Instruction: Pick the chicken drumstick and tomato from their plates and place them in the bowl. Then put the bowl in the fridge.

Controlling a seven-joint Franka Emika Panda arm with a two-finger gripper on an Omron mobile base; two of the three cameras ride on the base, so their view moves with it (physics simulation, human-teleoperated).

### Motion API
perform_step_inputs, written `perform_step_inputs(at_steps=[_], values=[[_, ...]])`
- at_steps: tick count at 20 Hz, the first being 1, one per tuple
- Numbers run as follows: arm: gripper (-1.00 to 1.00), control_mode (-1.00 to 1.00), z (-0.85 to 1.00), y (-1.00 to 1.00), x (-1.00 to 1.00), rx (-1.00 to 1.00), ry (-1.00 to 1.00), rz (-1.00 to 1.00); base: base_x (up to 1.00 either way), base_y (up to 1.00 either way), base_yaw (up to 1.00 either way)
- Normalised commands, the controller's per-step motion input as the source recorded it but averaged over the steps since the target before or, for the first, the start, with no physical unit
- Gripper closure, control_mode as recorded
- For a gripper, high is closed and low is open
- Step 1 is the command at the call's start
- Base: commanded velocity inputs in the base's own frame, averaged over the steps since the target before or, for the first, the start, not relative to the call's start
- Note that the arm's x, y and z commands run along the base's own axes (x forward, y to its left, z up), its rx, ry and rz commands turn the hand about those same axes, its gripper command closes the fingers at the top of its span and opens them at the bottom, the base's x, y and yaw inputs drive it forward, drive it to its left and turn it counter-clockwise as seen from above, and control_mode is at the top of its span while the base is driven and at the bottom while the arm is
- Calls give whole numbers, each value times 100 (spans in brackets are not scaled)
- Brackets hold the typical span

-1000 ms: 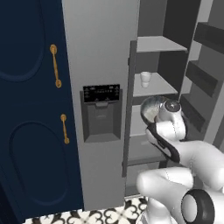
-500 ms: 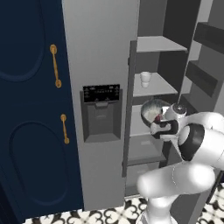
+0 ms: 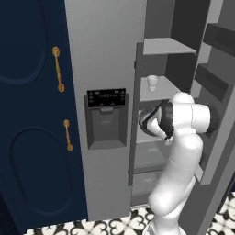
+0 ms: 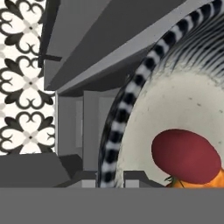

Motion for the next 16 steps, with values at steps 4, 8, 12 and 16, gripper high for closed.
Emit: perform_step_inputs(at_steps=[4, 8, 12, 16], values=[[100, -100, -46, -37, 38, 0, 10, 4, 0, 0, 0], [100, -100, -28, -25, 34, 0, 0, 5, 0, 0, 0], [100, -100, 0, -8, 70, 0, 0, 2, 0, 0, 0], [100, -100, 0, -6, 88, 0, 0, 0, 0, 0, 0]])
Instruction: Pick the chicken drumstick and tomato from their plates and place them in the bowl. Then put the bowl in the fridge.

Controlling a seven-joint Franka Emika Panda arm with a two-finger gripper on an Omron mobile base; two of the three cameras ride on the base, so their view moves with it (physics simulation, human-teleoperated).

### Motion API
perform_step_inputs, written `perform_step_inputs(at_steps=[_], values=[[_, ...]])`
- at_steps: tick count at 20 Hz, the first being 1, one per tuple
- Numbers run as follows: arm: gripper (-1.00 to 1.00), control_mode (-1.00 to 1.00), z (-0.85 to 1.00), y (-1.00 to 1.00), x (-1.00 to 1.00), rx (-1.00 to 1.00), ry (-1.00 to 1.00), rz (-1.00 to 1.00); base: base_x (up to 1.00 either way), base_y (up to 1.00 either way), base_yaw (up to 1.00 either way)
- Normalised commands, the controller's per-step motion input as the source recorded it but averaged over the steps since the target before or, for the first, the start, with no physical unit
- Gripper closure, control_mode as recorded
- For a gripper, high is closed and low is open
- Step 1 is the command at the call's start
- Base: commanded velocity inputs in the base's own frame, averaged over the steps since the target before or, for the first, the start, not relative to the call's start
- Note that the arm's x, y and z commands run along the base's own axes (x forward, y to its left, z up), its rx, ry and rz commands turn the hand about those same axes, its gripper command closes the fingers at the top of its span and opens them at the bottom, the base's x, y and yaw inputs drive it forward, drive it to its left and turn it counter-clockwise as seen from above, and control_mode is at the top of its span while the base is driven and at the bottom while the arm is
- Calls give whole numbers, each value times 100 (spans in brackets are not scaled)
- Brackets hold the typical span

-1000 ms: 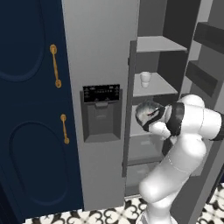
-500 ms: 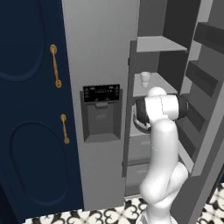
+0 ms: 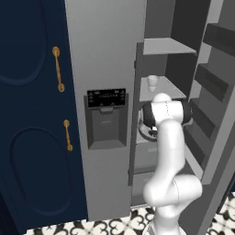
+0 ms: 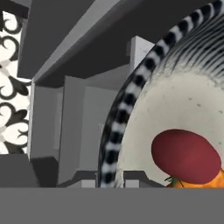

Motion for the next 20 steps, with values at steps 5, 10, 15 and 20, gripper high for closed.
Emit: perform_step_inputs(at_steps=[5, 10, 15, 20], values=[[100, -100, 0, -13, 95, 0, 0, 0, 0, 0, 0], [100, -100, 6, -14, 81, 0, 2, 0, 0, 0, 0], [100, -100, -1, 0, 54, 0, 13, 0, 0, 0, 0], [100, -100, 1, 0, 46, 0, 14, 0, 0, 0, 0]])
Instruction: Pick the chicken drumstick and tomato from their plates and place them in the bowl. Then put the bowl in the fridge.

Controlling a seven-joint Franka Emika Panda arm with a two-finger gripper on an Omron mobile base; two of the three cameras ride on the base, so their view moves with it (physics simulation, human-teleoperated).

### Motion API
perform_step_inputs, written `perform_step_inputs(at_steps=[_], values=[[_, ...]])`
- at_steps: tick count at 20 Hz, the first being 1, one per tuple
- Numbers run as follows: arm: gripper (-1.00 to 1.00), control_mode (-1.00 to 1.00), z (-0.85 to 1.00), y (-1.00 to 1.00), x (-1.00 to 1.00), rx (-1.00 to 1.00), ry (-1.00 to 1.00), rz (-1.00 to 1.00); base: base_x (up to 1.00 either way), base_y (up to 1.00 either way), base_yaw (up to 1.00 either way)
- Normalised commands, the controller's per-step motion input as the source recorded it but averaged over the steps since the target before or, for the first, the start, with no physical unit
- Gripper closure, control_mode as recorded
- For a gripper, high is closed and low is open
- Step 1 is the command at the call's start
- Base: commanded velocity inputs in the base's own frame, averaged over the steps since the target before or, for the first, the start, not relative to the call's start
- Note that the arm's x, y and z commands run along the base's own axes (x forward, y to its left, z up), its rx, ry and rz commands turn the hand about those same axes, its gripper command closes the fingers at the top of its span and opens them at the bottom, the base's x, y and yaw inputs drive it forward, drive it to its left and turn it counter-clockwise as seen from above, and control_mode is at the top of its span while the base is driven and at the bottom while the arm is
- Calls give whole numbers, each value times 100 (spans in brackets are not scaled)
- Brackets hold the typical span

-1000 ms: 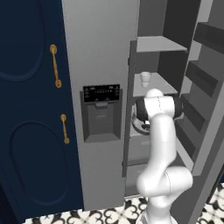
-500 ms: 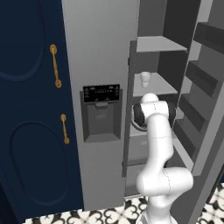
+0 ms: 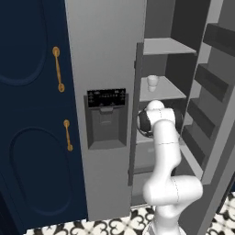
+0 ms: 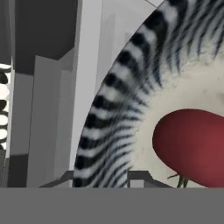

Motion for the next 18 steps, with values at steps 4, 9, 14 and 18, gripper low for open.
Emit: perform_step_inputs(at_steps=[4, 9, 14, 18], values=[[100, -100, 19, 0, 40, 0, 5, 3, 0, 0, 0], [100, -100, 11, 0, 47, 0, 0, 13, 0, 0, 0], [100, -100, 0, -4, 17, 0, 0, 15, 0, 0, 0], [-100, -100, 0, -5, 12, 0, -1, 14, 0, 0, 0]])
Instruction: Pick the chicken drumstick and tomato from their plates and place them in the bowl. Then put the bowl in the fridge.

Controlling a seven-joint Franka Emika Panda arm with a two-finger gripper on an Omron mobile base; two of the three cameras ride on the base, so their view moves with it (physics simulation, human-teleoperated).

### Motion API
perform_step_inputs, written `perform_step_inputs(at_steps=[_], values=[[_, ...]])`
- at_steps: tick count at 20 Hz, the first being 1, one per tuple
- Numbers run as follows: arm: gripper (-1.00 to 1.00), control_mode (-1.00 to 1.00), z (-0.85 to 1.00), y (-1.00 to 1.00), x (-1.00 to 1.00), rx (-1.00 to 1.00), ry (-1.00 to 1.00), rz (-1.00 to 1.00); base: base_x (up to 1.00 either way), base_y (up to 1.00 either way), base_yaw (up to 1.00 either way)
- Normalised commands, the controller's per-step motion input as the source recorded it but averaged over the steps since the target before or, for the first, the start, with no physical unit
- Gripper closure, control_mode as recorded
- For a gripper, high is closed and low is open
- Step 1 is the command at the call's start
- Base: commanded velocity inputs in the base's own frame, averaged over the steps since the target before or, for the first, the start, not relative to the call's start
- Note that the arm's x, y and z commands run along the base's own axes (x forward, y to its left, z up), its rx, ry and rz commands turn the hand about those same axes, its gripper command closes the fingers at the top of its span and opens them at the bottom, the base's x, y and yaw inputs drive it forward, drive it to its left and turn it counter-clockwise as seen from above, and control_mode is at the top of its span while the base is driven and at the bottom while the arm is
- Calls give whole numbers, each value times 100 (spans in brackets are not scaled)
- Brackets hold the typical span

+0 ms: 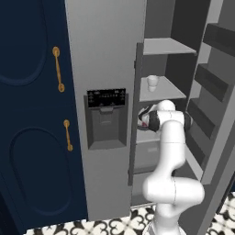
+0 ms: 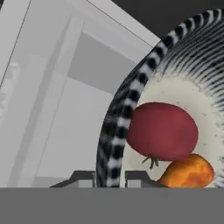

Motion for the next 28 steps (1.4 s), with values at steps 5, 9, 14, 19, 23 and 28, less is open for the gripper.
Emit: perform_step_inputs(at_steps=[5, 9, 14, 19, 23, 28], values=[[-100, -100, 0, 0, -20, 0, -12, 10, 0, 0, 0], [-100, -100, 16, 0, -22, 0, -19, 6, 0, 0, 0], [-100, -100, 23, 4, -91, 0, -13, 1, 0, 0, 0], [-100, -100, 7, 4, -76, 0, -2, 0, 0, 0, 0], [-100, -100, 89, 6, -72, -3, -10, 0, 0, 0, 0], [-100, -100, 100, 0, -99, -8, 0, 0, 0, 0, 0]])
